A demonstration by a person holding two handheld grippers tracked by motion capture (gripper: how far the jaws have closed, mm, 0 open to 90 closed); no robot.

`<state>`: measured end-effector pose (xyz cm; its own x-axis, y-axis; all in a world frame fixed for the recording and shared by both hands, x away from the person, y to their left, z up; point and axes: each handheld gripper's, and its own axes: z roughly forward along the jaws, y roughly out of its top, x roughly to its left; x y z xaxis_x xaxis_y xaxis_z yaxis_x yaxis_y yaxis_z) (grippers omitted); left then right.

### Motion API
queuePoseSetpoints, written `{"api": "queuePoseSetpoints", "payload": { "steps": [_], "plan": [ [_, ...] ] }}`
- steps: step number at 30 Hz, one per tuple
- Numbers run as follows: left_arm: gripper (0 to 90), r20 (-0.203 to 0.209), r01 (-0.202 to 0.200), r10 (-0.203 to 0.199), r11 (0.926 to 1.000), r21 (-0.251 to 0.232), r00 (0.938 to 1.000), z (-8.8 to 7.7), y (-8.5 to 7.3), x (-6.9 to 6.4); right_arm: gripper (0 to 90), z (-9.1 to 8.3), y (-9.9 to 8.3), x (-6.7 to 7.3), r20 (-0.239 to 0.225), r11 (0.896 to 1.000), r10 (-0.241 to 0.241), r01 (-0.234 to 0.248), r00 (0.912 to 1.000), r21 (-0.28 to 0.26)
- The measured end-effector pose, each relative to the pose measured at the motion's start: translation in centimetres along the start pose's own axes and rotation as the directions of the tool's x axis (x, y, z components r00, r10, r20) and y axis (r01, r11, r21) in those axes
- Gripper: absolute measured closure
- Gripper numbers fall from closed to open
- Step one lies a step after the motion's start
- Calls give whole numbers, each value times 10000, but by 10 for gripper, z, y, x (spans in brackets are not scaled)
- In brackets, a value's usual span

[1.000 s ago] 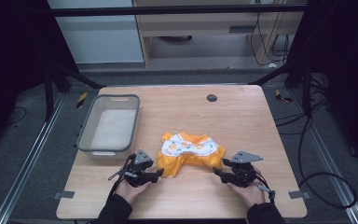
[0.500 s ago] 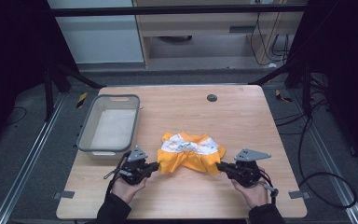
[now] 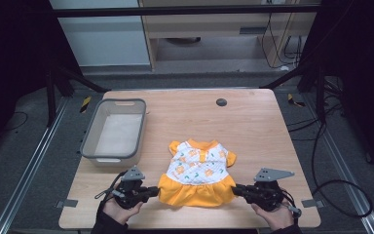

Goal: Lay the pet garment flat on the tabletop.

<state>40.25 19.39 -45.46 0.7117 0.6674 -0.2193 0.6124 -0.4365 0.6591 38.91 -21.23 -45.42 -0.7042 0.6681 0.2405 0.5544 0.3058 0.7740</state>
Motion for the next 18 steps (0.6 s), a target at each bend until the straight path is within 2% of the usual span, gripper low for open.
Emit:
{"api": "queuePoseSetpoints", "payload": {
  "steps": [1, 3, 4, 7, 8, 9, 11, 16, 18],
  "plan": [
    [834, -122, -82, 81, 9999, -79, 9999, 0, 0, -2, 806, 2, -3, -2, 99, 9998, -10, 8, 10000, 194],
    [732, -258, -230, 222, 9993, -308, 9994, -2, 2, -3, 757, 4, -5, -3, 291, 9998, -69, 63, 9996, 195],
    [695, -346, -267, 248, 9980, -568, 9991, -5, 3, -4, 731, 4, -5, -3, 376, 9998, -63, 56, 9993, 176],
    [571, -638, -393, 322, 9927, -1138, 9974, -12, 6, -3, 687, 0, -2, -2, 607, 9992, -264, 282, 9978, -284],
    [552, -638, -393, 322, 9927, -1138, 9974, -12, 6, -3, 676, -1, -1, -2, 652, 9990, -214, 239, 9976, -378],
    [516, -851, -551, 426, 9873, -1493, 9955, -16, 9, 0, 668, -2, 1, -3, 779, 9980, -287, 329, 9966, -535],
    [479, -1199, -758, 545, 9805, -1811, 9913, -20, 15, 4, 646, -3, 4, -5, 958, 9966, -309, 380, 9949, -733],
    [416, -1970, -1322, 853, 9620, -2389, 9767, -24, 36, 13, 589, 0, 18, -15, 1658, 9911, -419, 620, 9853, -1178],
    [401, -2110, -1341, 799, 9573, -2563, 9742, -21, 47, 17, 561, 5, 23, -21, 1866, 9908, -384, 617, 9817, -1204]
  ]
}}
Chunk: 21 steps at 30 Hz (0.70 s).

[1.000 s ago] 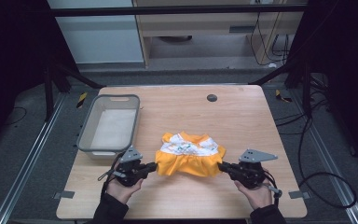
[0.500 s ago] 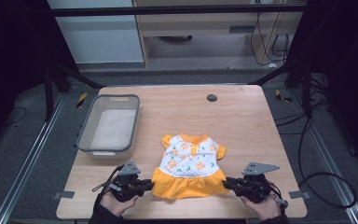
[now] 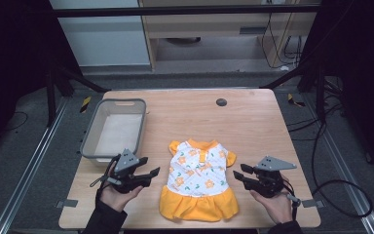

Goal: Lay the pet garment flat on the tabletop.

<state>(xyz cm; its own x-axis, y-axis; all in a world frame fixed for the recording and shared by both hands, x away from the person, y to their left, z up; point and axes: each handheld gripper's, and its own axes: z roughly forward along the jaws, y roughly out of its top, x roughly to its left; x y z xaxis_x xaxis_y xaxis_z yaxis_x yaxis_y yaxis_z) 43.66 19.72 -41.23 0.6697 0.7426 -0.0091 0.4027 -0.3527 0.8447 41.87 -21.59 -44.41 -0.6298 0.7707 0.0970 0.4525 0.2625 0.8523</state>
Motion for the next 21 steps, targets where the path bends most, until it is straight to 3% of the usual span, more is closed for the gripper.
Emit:
{"api": "queuePoseSetpoints", "payload": {
  "steps": [5, 11, 15, 17, 21],
  "plan": [
    [390, -573, -159, 152, 9998, -118, 9982, 24, 19, 10, 484, 23, 8, -13, 763, 10000, 12, -17, 9971, 56],
    [401, -949, 225, -220, 9997, 49, 9952, 62, 28, 25, 467, 50, 17, -29, 1265, 9996, 188, -215, 9918, 204],
    [402, -1199, 119, -37, 9976, 675, 9928, 91, 32, 32, 465, 66, 22, -40, 1518, 9988, 382, -424, 9877, 243],
    [405, -1141, 473, -383, 9959, 773, 9927, 102, 32, 34, 465, 74, 21, -44, 1582, 9978, 440, -513, 9864, 426],
    [414, -1136, 427, -304, 9934, 1068, 9931, 124, 32, 33, 471, 86, 16, -48, 1673, 9947, 461, -606, 9848, 829]
  ]
}}
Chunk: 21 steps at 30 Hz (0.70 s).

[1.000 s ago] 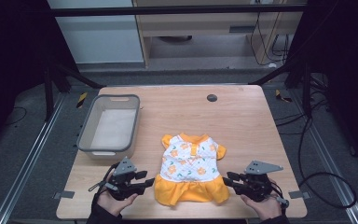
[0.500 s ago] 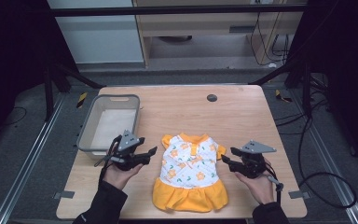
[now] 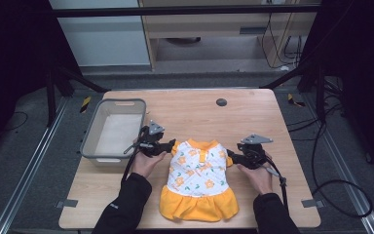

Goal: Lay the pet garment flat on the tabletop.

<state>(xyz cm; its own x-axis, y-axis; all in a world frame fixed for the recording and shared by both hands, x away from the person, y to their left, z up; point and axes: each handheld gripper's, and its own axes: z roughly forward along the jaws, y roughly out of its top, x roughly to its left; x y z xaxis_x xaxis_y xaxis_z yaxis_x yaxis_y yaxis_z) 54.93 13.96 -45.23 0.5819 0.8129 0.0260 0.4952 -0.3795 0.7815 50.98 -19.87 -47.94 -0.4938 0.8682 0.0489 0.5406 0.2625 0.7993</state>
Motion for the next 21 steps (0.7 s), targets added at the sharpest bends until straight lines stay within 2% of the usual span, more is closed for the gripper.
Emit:
{"api": "queuePoseSetpoints", "payload": {
  "steps": [4, 8, 11, 15, 16, 18, 21],
  "plan": [
    [423, -140, -122, 133, 9973, 730, 9998, 23, -7, -3, 474, 6, -6, -1, 22, 9993, -122, 121, 9999, 353],
    [450, 55, 224, -231, 9934, 1122, 9997, 38, -18, -2, 482, 12, -9, 0, -39, 9975, -163, 165, 9999, 694],
    [451, 166, 436, -453, 9947, 928, 9988, 37, -23, -1, 498, 18, -11, 1, -182, 9957, -173, 189, 9997, 908],
    [491, 260, 211, -236, 9957, 900, 9994, 37, -26, -3, 549, 22, -11, 0, -320, 9943, -106, 140, 9994, 1060],
    [517, 344, 308, -340, 9955, 891, 9988, 37, -27, -3, 564, 22, -11, 0, -319, 9941, -86, 120, 9995, 1078],
    [585, 580, 647, -706, 9931, 981, 9958, 37, -26, -3, 633, 22, -10, 2, -336, 9932, -155, 193, 9993, 1149],
    [708, 772, 801, -890, 9905, 1122, 9930, 36, -25, -6, 801, 22, -9, 7, -446, 9910, -177, 234, 9988, 1321]
  ]
}}
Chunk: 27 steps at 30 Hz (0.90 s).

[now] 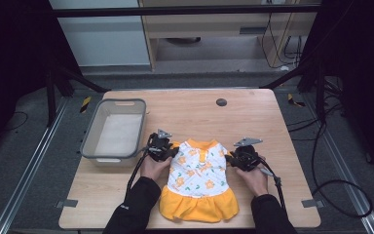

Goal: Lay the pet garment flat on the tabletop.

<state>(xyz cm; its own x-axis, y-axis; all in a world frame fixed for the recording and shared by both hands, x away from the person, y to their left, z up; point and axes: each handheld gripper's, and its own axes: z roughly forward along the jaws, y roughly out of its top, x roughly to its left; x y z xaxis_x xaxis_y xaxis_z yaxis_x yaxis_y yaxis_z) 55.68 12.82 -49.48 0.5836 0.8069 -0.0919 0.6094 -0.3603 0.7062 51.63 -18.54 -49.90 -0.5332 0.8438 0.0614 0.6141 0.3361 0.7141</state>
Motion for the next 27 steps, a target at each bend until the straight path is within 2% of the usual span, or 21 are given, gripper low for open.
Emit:
{"api": "queuePoseSetpoints", "payload": {
  "steps": [2, 3, 5, 7, 8, 11, 13, 16, 17, 18, 20, 22, 24, 27],
  "plan": [
    [798, -15, -21, 21, 9999, 115, 10000, -1, 1, -3, 844, 0, 1, 4, 99, 9999, -149, 149, 9998, -5],
    [840, -150, -168, 171, 9996, 224, 9997, -2, 1, -4, 850, 0, 2, 6, 157, 9997, -249, 248, 9996, 40],
    [853, -175, -359, 363, 9991, 215, 9992, -6, 1, -4, 854, -4, 5, 8, 228, 9988, -444, 449, 9988, -206],
    [859, -151, -367, 363, 9988, -318, 9992, -17, 4, -4, 854, -11, 11, 9, 261, 9966, -601, 614, 9979, -541],
    [860, -147, -307, 296, 9967, -754, 9995, -25, 7, -3, 854, -16, 15, 10, 261, 9943, -678, 697, 9974, -803],
    [863, -280, -474, 436, 9866, -1559, 9987, -45, 16, -4, 852, -27, 30, 11, 379, 9816, -860, 912, 9956, -1677],
    [863, -518, -732, 638, 9758, -2060, 9966, -56, 23, -7, 850, -30, 38, 13, 610, 9710, -951, 1061, 9936, -2144],
    [863, -1131, -1212, 957, 9615, -2466, 9890, -65, 36, -10, 847, -32, 52, 14, 1216, 9491, -1063, 1372, 9869, -2836],
    [862, -1249, -1225, 935, 9606, -2494, 9878, -65, 38, -9, 844, -31, 57, 13, 1496, 9443, -972, 1386, 9840, -2984],
    [860, -1390, -1145, 818, 9622, -2470, 9869, -63, 42, -7, 841, -28, 60, 12, 1616, 9438, -924, 1381, 9825, -3002],
    [838, -1715, -838, 458, 9715, -2218, 9841, -52, 46, -2, 805, -18, 66, 8, 1928, 9534, -876, 1383, 9773, -2681],
    [740, -1960, -509, 125, 9800, -1925, 9805, -43, 47, 3, 723, -8, 68, 5, 2299, 9622, -884, 1428, 9692, -2318],
    [688, -1572, -29, -257, 9839, -1788, 9872, -40, 46, 8, 662, -3, 68, 2, 2476, 9680, -847, 1386, 9651, -2093],
    [608, -1555, -148, -151, 9818, -1894, 9877, -47, 45, 6, 631, -9, 67, 3, 2329, 9624, -964, 1503, 9677, -2261]
  ]
}}
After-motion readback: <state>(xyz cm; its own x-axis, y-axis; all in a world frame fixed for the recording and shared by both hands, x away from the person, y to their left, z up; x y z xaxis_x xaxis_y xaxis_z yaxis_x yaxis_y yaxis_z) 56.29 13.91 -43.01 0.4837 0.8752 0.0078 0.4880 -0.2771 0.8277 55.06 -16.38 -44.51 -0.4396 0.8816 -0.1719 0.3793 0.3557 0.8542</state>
